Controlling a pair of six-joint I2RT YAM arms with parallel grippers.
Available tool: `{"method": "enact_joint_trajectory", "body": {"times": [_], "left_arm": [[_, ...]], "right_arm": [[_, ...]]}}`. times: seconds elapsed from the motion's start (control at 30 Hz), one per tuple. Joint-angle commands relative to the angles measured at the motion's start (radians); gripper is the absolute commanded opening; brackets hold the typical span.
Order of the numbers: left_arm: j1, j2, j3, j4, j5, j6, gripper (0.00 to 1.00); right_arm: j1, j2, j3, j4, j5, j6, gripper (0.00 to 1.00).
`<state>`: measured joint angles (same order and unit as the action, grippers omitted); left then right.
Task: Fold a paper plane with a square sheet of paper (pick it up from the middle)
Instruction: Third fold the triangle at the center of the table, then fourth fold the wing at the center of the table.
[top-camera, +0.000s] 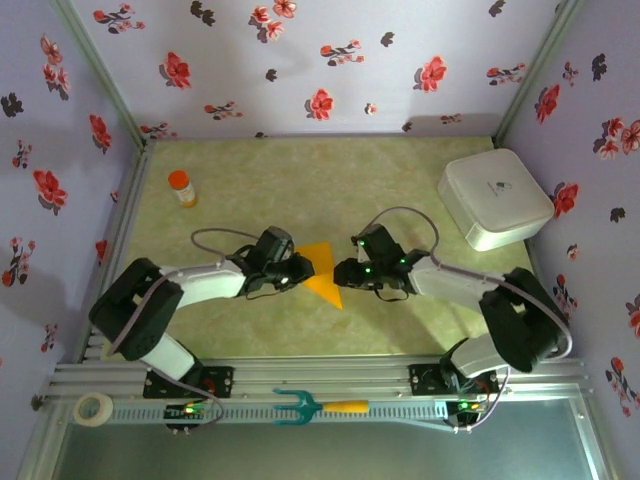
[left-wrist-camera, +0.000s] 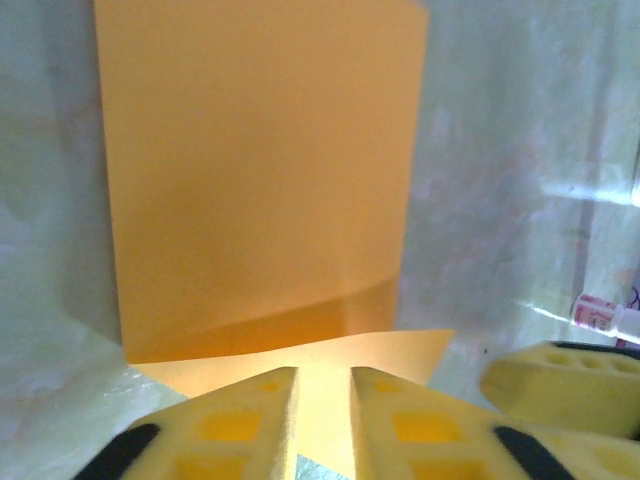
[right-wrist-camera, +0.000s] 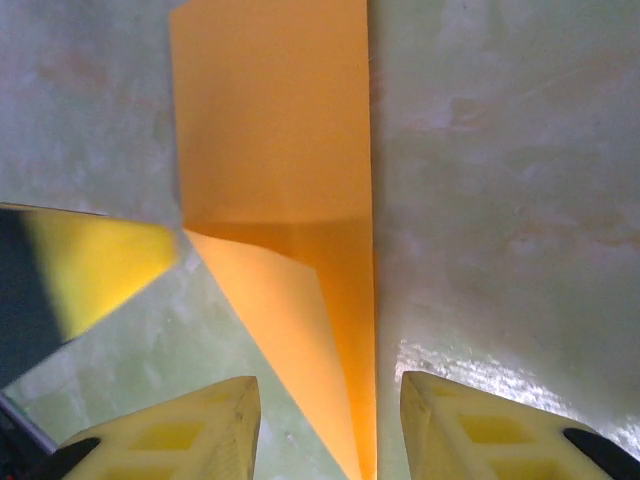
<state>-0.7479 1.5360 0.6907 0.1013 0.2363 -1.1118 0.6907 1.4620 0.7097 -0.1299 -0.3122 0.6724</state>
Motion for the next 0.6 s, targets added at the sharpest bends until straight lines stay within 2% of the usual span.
{"method": "enact_joint_trajectory", "body": {"times": [0.0,0.13,0.3,0.57], "left_arm": [[0.009,-0.076,-0.016,-0.075,-0.088,0.018,0.28],[0.047,-0.121,-0.053,-0.081,-0.081,0.026,0.33],[0.092,-0.144,-0.080,-0.067,-0.033,0.045,0.38],[0.140,-0.099,-0.076,-0.006,0.071,0.053,0.48]], "right_arm": [[-0.005,0.060,0.039,-0.022,0.012,-0.024,0.42],[-0.003,0.096,0.049,0.039,-0.026,0.002,0.39],[-0.005,0.118,0.061,0.040,-0.025,-0.008,0.31],[-0.007,0.107,0.046,0.050,-0.019,-0.009,0.16]]}}
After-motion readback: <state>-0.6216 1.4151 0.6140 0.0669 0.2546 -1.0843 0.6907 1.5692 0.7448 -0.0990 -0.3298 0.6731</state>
